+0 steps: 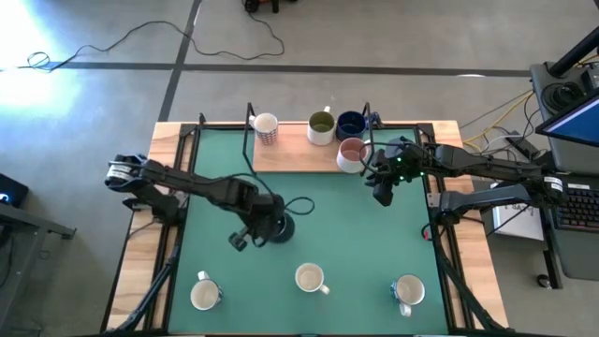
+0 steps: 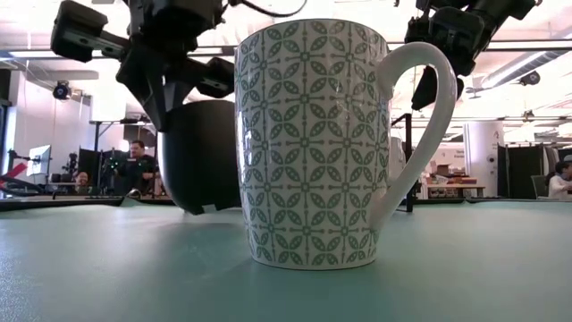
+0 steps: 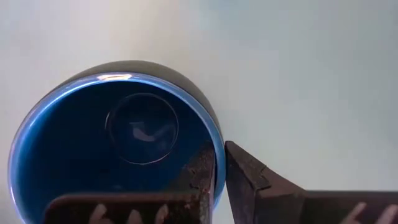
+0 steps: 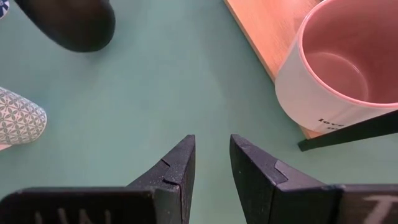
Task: Place coffee mugs
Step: Put the black mug on the shelf
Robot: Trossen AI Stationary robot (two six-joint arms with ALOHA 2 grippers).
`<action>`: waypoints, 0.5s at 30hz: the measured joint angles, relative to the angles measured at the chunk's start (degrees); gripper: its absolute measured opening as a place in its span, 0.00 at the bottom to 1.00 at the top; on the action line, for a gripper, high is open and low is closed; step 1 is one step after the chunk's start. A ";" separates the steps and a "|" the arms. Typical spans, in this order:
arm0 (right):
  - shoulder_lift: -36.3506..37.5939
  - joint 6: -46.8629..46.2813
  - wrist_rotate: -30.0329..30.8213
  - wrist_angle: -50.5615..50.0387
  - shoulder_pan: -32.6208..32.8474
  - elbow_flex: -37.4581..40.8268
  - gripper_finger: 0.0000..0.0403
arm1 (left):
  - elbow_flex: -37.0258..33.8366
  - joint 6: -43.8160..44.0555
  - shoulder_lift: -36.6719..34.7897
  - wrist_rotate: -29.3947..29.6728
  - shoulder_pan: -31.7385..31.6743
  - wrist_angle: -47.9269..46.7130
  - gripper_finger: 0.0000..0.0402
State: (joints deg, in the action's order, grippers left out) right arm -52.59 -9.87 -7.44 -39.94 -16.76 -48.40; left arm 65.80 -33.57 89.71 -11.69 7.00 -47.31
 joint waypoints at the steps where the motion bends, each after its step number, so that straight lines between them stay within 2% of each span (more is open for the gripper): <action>1: 0.01 0.00 0.00 0.00 0.01 0.00 0.22 | 0.00 -1.49 0.00 -1.13 -0.71 -0.38 0.02; 7: 0.01 0.00 0.00 0.00 0.00 0.00 0.22 | 0.02 -9.97 -0.02 -1.27 -3.54 -3.17 0.02; 15: 0.00 0.00 0.00 0.00 -0.01 0.00 0.22 | 0.02 -15.60 -0.02 -0.71 -3.91 -6.48 0.02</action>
State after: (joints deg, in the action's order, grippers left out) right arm -52.59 -9.87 -7.44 -39.94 -16.77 -48.40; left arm 65.82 -49.17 89.69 -12.40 3.09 -53.79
